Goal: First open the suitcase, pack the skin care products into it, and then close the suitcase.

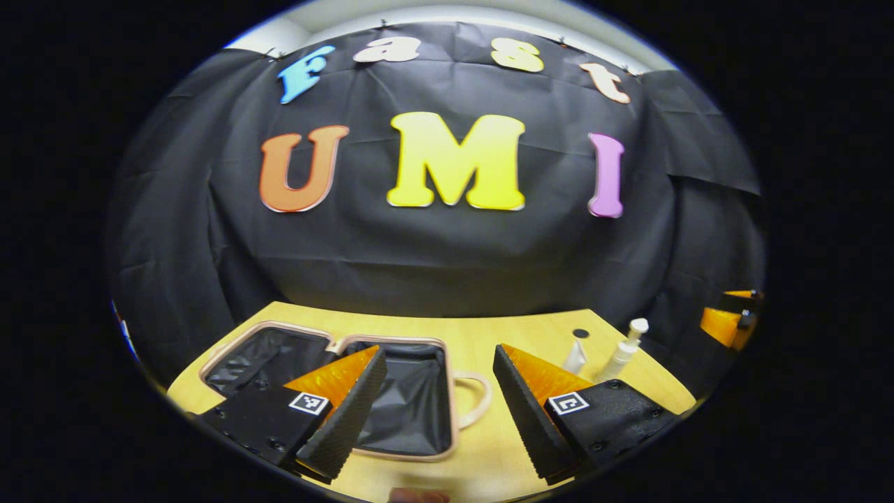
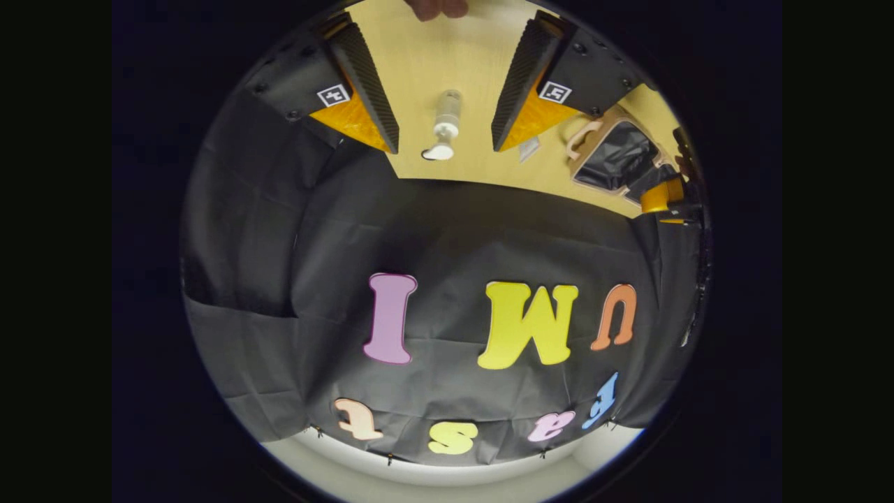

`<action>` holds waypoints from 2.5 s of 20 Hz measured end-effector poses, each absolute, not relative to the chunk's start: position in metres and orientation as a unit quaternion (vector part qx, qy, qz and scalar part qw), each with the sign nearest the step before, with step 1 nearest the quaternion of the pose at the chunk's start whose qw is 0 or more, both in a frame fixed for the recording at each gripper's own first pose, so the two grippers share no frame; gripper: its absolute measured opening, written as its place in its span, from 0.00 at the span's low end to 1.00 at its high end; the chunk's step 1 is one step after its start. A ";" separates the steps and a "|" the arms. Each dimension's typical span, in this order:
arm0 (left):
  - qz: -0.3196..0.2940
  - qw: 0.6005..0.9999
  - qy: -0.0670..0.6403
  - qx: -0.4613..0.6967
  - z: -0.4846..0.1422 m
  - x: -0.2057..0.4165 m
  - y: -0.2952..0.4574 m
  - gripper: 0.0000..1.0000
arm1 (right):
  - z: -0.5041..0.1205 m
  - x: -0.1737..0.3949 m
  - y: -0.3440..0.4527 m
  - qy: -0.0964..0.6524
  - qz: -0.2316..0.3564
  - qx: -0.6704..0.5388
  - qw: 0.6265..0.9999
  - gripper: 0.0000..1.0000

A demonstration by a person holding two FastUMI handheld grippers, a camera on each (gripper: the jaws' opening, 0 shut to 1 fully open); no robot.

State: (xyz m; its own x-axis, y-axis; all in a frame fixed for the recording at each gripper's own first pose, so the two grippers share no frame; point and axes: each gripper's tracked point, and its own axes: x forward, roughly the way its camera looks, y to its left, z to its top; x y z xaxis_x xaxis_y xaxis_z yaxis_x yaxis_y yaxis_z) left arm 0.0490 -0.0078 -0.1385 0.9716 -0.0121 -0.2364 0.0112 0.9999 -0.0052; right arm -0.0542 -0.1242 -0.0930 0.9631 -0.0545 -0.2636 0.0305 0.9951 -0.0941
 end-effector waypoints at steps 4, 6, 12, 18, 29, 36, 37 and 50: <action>-0.067 0.986 0.154 0.010 -0.186 0.048 -0.080 0.99 | -0.110 -0.056 -0.156 0.155 -0.026 -0.054 0.986 0.79; -0.090 0.982 0.165 0.020 -0.208 0.056 -0.112 0.98 | -0.116 -0.057 -0.171 0.165 -0.031 -0.057 0.984 0.77; -0.128 0.969 0.209 0.013 -0.282 0.097 -0.165 0.99 | -0.118 -0.069 -0.201 0.187 -0.037 -0.071 0.979 0.79; -0.133 0.965 0.226 0.015 -0.326 0.149 -0.184 0.99 | -0.123 -0.073 -0.227 0.211 -0.048 -0.068 0.974 0.77; -0.140 0.950 0.278 0.023 -0.357 0.173 -0.184 0.55 | -0.138 -0.057 -0.249 0.221 -0.056 -0.057 0.972 0.77; -0.108 0.960 0.256 0.018 -0.280 0.123 -0.151 0.46 | -0.201 -0.022 -0.195 0.238 0.020 -0.014 0.971 0.78; -0.099 0.962 0.253 0.017 -0.267 0.112 -0.141 0.46 | -0.209 -0.012 -0.185 0.238 0.031 -0.005 0.971 0.80; 0.055 0.965 0.253 -0.032 -0.180 0.018 -0.012 0.46 | -0.306 0.097 -0.122 0.245 0.045 0.019 0.968 0.80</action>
State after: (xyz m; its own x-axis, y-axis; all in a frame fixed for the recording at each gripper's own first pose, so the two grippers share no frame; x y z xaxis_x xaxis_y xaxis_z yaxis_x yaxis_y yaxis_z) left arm 0.0178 -0.0122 -0.1801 0.8659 0.0896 -0.4921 -0.1221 0.9919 -0.0344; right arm 0.0967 -0.1223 -0.3060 0.8760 0.0961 -0.4726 -0.0774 0.9953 0.0589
